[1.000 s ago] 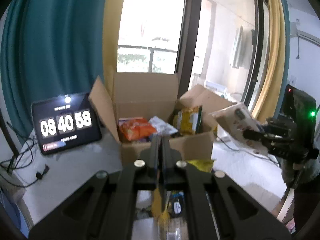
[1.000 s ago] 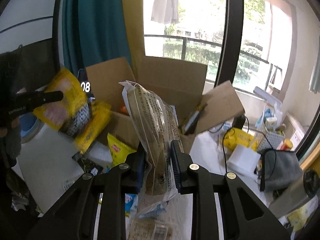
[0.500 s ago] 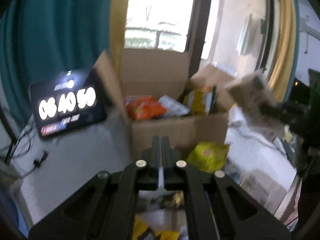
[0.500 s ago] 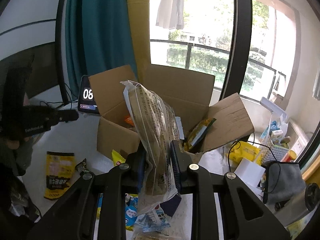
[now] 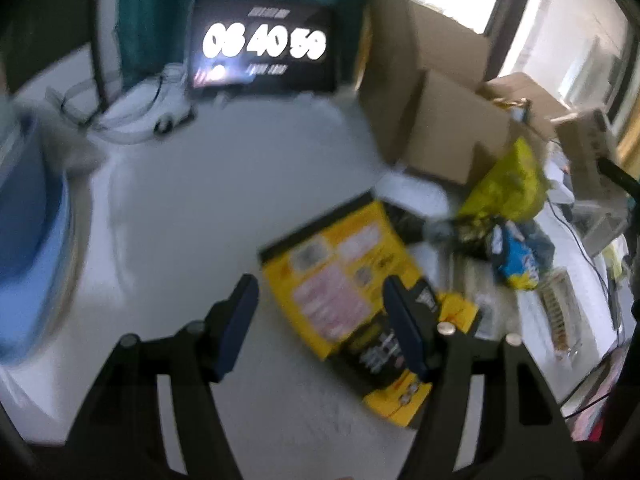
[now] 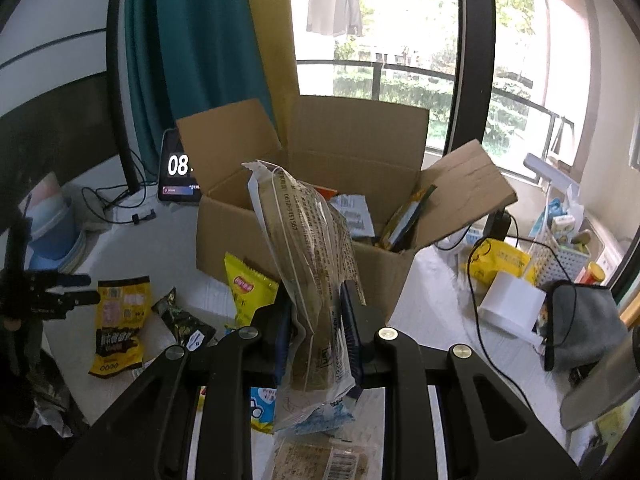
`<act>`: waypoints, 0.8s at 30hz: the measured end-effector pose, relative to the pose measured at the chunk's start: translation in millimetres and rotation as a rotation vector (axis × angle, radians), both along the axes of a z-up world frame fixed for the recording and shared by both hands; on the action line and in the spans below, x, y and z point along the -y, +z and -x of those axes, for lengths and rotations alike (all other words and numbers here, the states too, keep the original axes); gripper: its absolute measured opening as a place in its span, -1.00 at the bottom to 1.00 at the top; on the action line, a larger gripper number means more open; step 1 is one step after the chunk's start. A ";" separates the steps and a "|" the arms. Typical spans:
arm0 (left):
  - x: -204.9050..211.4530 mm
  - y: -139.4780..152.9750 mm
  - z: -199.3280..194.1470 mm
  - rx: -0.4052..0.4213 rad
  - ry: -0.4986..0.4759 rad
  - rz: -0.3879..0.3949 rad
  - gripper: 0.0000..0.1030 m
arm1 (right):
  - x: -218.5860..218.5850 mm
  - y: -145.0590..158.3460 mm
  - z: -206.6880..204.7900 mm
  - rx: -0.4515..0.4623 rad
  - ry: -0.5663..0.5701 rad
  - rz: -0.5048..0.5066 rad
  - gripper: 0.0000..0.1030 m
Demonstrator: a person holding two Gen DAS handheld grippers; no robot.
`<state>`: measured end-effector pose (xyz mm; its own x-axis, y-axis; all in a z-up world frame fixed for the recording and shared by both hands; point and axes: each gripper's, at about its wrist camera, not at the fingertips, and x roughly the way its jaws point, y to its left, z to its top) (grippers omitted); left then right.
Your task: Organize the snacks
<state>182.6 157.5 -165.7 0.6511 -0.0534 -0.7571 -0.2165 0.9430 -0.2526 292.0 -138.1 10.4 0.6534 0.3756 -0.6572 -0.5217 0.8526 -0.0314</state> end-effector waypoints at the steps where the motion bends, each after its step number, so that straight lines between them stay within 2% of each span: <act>1: -0.7 -4.8 0.8 -0.008 0.006 0.023 0.28 | -0.5 -1.7 0.8 -0.004 -0.001 -0.002 -0.51; 5: 0.4 -28.8 -1.4 -0.041 0.024 0.074 0.28 | -2.9 -5.1 7.0 -0.018 -0.001 -0.020 -0.51; 7: 0.2 -31.1 -2.5 -0.012 0.033 0.086 0.36 | -4.2 -6.9 11.3 -0.026 0.002 -0.027 -0.51; 11: 5.5 -32.5 -14.0 0.016 -0.003 0.210 0.44 | -4.7 -9.7 16.2 -0.036 0.002 -0.024 -0.51; 17: 32.7 -35.8 -29.6 0.039 -0.045 0.253 0.44 | -2.2 -15.9 19.7 -0.057 -0.008 -0.031 -0.51; 20: 47.9 -35.1 -32.8 0.047 -0.043 0.202 0.42 | -2.4 -20.8 21.6 -0.070 -0.012 -0.035 -0.51; 21: 52.4 -35.1 -34.7 0.045 -0.071 0.206 0.11 | -2.5 -22.9 21.7 -0.076 -0.013 -0.037 -0.51; 22: 53.4 -36.2 -37.0 0.030 -0.088 0.210 -0.38 | -2.6 -25.2 22.2 -0.082 -0.014 -0.038 -0.51; 23: 55.2 -37.8 -39.8 0.011 -0.091 0.202 -0.49 | -2.7 -27.2 22.8 -0.086 -0.015 -0.039 -0.51; 24: 58.4 -39.0 -39.6 0.009 -0.099 0.203 -0.70 | -3.4 -27.9 23.3 -0.088 -0.015 -0.039 -0.51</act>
<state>222.3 99.1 -204.7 0.6421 -0.2683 -0.7181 -0.1221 0.8890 -0.4414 268.7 -134.7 -17.5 0.5997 0.3923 -0.6975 -0.5079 0.8601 0.0472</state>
